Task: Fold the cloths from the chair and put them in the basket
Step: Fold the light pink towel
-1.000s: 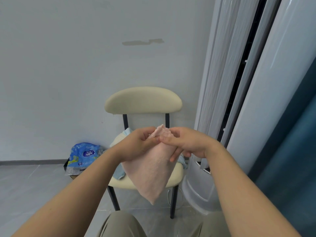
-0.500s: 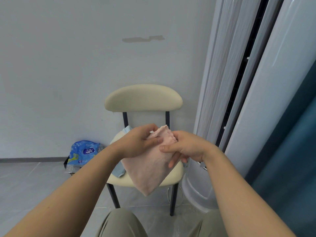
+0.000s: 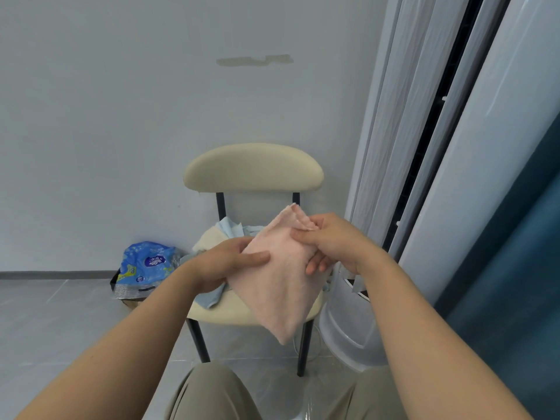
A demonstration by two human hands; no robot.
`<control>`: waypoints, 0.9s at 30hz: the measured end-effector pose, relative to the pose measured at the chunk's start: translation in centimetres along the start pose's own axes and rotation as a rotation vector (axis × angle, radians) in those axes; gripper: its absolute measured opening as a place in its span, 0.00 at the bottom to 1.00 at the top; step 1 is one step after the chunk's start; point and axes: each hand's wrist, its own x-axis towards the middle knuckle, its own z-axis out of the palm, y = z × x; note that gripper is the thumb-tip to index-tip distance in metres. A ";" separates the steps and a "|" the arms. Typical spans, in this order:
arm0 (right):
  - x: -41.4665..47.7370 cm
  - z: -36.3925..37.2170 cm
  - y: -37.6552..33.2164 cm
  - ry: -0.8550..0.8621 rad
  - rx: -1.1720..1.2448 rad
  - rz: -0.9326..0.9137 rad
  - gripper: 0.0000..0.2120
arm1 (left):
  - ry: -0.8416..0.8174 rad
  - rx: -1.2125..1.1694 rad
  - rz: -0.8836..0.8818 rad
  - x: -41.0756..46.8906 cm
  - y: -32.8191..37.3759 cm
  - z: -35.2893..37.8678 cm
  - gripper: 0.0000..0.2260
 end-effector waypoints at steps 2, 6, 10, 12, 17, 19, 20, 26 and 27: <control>0.1 -0.3 0.1 0.078 0.053 -0.005 0.10 | -0.023 -0.171 -0.053 -0.1 -1.7 -0.3 0.30; 0.3 -0.6 0.4 0.190 0.166 -0.006 0.07 | 0.059 -0.535 -0.137 0.8 -5.2 0.3 0.34; 0.6 -0.6 1.4 0.261 0.240 0.013 0.07 | 0.146 -0.479 -0.188 1.4 -5.3 2.1 0.22; 0.6 -0.7 1.9 0.277 0.274 0.028 0.07 | 0.200 -0.414 -0.162 1.6 -4.6 2.1 0.15; 0.5 -0.9 3.1 0.249 0.353 0.091 0.10 | 0.226 -0.319 -0.142 2.3 -3.2 0.9 0.03; 0.5 -0.8 3.5 0.238 0.387 0.108 0.12 | 0.204 -0.425 -0.169 2.2 -2.2 0.8 0.02; 0.6 -0.8 3.7 0.239 0.399 0.111 0.13 | 0.187 -0.499 -0.189 2.3 -1.8 0.8 0.05; 0.6 -0.4 3.7 0.226 0.418 0.110 0.10 | 0.187 -0.584 -0.232 2.6 -0.4 1.0 0.18; 0.7 -0.3 3.7 0.224 0.422 0.101 0.11 | 0.202 -0.522 -0.223 2.7 -0.3 1.2 0.18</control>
